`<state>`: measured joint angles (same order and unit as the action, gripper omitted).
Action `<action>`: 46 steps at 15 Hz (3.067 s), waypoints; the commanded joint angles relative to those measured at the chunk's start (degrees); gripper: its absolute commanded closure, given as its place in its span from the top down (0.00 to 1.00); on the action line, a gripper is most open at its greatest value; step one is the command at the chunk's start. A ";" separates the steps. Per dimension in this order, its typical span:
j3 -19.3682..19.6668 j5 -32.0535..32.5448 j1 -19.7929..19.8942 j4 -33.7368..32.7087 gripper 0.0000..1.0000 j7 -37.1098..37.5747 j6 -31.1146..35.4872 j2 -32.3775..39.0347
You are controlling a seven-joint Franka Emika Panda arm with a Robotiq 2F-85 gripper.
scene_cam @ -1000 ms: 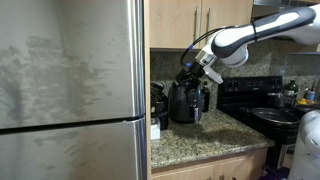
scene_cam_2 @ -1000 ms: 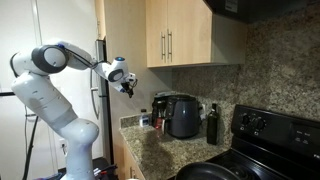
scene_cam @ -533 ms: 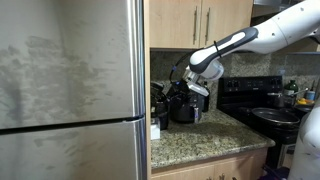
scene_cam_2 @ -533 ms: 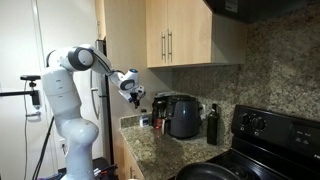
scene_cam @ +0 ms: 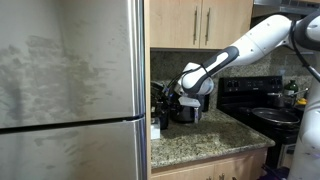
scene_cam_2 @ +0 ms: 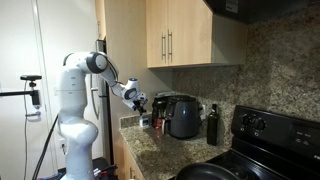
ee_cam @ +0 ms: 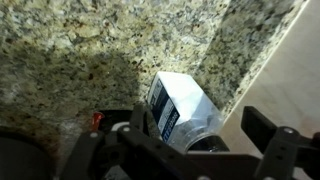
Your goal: Move the bottle to the right
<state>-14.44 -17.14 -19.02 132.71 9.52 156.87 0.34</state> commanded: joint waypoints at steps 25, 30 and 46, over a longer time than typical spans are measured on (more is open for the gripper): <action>-4.72 -10.30 2.93 -6.08 1.00 -30.01 7.77 4.98; -4.11 -10.62 1.90 -5.14 1.00 -29.67 9.46 4.55; -3.54 2.03 2.77 -5.22 1.00 -23.66 3.79 4.53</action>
<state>-17.30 -15.52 -16.91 127.57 -14.54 160.66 4.79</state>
